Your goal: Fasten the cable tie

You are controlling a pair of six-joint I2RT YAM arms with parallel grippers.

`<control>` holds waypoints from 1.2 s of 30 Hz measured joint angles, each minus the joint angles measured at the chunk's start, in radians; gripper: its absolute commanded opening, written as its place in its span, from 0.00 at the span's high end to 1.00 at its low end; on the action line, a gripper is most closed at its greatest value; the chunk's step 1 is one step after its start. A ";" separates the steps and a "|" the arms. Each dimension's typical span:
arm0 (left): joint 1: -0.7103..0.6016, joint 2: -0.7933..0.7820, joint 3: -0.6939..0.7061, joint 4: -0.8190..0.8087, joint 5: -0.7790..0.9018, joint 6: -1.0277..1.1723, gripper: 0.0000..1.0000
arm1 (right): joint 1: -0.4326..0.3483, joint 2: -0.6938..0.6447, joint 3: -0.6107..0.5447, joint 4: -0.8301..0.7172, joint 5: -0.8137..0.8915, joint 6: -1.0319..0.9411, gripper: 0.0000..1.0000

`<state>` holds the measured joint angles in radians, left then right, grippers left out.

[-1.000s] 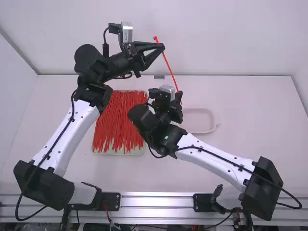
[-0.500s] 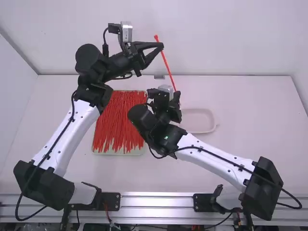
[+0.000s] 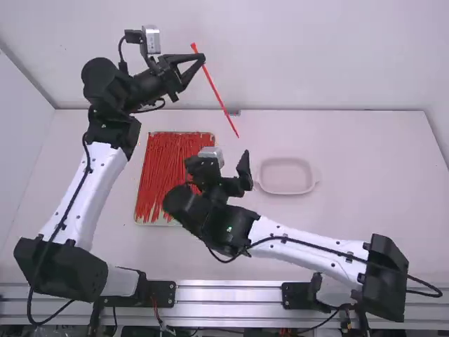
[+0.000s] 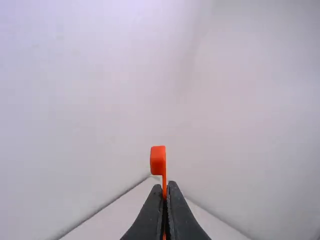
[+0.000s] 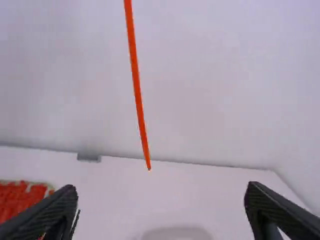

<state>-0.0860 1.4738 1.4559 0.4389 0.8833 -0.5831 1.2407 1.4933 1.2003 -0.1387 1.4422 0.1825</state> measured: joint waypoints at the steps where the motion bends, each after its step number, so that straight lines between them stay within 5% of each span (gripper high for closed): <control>1: 0.012 0.000 0.000 -0.016 0.005 0.000 0.98 | 0.013 -0.007 0.000 0.000 -0.008 -0.005 0.10; 6: 0.039 0.001 0.000 -0.026 0.064 0.027 0.98 | 0.051 -0.116 0.000 -0.005 -0.114 -0.065 0.07; 13: 0.039 0.001 0.000 -0.046 0.147 0.092 0.98 | -0.041 -0.303 0.006 -0.061 -0.354 -0.137 0.05; 25: 0.038 0.001 0.000 0.016 0.331 0.151 0.98 | -0.463 -0.472 0.009 -0.171 -1.085 -0.265 0.05; 36: -0.027 0.001 0.000 0.121 0.423 0.103 0.98 | -0.883 -0.435 0.009 -0.046 -1.902 -0.319 0.06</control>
<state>-0.1131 1.4750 1.4555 0.5602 1.3064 -0.4797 0.3576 1.0584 1.2091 -0.1844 -0.4595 -0.1364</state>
